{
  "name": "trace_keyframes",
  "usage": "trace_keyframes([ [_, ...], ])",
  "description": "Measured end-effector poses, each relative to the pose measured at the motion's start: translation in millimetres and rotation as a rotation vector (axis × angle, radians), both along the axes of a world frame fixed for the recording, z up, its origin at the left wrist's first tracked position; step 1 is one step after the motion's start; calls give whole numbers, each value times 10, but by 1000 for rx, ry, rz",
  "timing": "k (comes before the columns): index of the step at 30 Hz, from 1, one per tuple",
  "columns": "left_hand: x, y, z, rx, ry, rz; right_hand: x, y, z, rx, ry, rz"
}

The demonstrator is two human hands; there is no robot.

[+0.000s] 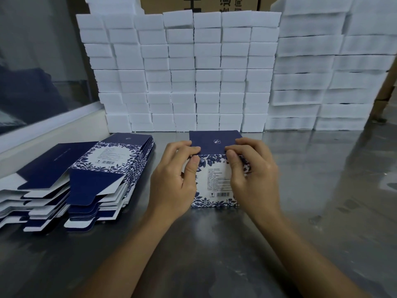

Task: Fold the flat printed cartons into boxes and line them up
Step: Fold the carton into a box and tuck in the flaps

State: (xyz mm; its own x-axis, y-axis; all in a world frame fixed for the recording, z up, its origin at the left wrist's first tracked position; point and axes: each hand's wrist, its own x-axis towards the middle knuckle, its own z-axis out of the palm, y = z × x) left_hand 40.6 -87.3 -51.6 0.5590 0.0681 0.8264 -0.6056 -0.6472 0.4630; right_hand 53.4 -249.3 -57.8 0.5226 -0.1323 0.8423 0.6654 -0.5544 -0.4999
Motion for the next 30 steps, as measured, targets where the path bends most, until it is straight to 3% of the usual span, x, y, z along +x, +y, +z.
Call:
trace_keyframes([
  [8,36,53,-13,-11,12,10,58,-154,65,86,132,106],
  [11,46,51,-28,-24,6,12,68,-161,60,227,177,173],
  [15,75,72,-43,-67,10,4,97,-224,41,417,399,315],
  [19,107,107,-89,-82,73,26,118,-239,-17,393,535,394],
  [23,125,112,-134,44,127,98,76,-218,-29,367,556,428],
  [30,103,83,-198,-113,306,-195,45,-203,-37,225,397,329],
])
